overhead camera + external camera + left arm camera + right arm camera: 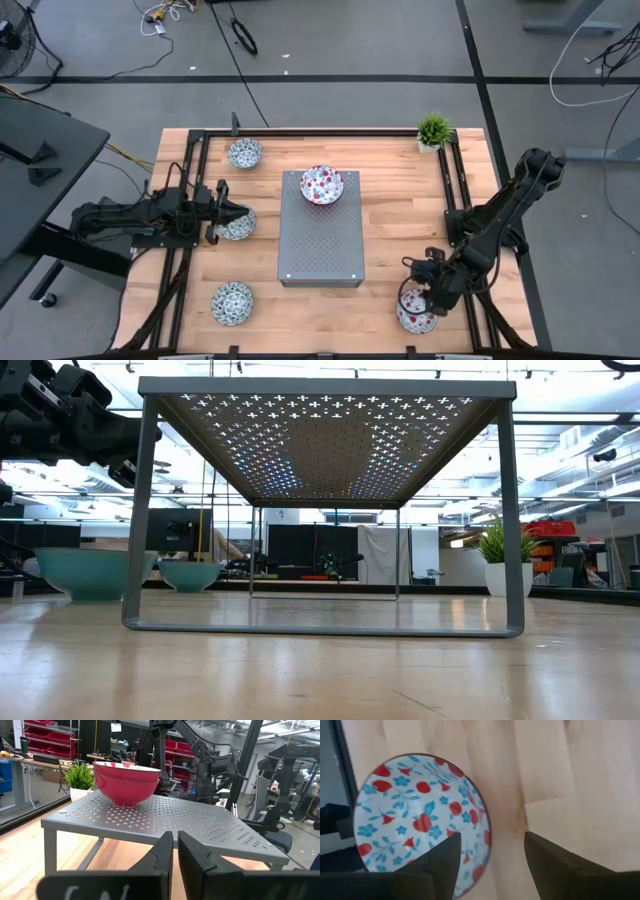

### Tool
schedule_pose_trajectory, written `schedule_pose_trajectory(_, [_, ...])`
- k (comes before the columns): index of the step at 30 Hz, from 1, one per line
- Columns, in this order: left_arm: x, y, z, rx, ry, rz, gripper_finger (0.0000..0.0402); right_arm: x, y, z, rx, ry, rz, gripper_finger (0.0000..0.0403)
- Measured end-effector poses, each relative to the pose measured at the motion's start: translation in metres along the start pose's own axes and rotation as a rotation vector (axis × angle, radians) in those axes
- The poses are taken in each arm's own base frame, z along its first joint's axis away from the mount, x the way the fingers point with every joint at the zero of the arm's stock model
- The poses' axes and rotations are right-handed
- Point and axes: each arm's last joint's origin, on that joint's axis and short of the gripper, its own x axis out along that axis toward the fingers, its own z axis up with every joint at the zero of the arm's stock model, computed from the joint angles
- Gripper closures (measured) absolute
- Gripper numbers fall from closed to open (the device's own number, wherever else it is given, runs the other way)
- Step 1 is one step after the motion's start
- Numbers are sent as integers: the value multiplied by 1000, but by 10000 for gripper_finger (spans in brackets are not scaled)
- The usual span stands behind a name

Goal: Pick & Place Mini bowls
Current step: Put the red bowl on top of the red bowl on the shelf

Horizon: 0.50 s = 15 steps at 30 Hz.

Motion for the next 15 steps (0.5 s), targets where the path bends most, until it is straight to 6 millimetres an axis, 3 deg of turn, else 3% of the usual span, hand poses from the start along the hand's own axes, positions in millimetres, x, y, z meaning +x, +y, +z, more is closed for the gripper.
schedule_pose_trajectory(15, [0, 0, 0, 0, 0, 0, 369, 14, -12, -6, -10, -19, -24, 183])
